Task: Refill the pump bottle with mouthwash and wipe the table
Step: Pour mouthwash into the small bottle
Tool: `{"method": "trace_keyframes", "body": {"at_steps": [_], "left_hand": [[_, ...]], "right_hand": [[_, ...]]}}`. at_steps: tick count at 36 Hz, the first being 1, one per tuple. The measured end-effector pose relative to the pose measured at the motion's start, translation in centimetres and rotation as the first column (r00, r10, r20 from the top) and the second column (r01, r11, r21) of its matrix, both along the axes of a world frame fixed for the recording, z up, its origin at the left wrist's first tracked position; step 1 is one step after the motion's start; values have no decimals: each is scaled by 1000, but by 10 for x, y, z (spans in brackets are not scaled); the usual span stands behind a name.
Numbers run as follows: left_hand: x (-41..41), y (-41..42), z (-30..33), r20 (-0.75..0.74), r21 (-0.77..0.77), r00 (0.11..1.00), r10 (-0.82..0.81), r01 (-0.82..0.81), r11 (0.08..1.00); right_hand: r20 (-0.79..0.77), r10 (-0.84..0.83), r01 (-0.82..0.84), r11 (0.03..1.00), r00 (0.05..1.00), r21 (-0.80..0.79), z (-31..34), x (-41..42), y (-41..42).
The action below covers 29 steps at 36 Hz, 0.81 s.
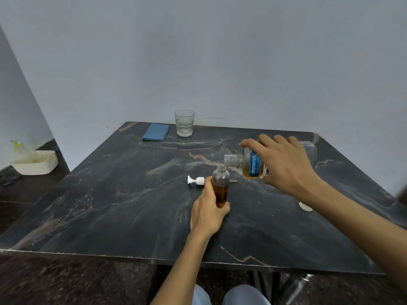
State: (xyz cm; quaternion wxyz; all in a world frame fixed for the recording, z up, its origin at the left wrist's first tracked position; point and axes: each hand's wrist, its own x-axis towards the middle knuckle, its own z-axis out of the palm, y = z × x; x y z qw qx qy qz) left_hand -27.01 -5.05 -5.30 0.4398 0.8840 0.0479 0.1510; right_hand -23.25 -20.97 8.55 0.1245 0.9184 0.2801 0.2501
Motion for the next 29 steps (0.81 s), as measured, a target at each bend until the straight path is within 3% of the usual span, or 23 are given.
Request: {"method": "trace_keyframes", "body": {"at_steps": [29], "left_hand": [[0,0,1,-16,-1,1000,0,0,1000]], "right_hand": [[7,8,-9,1000,1000,6,-1,1,0]]}}
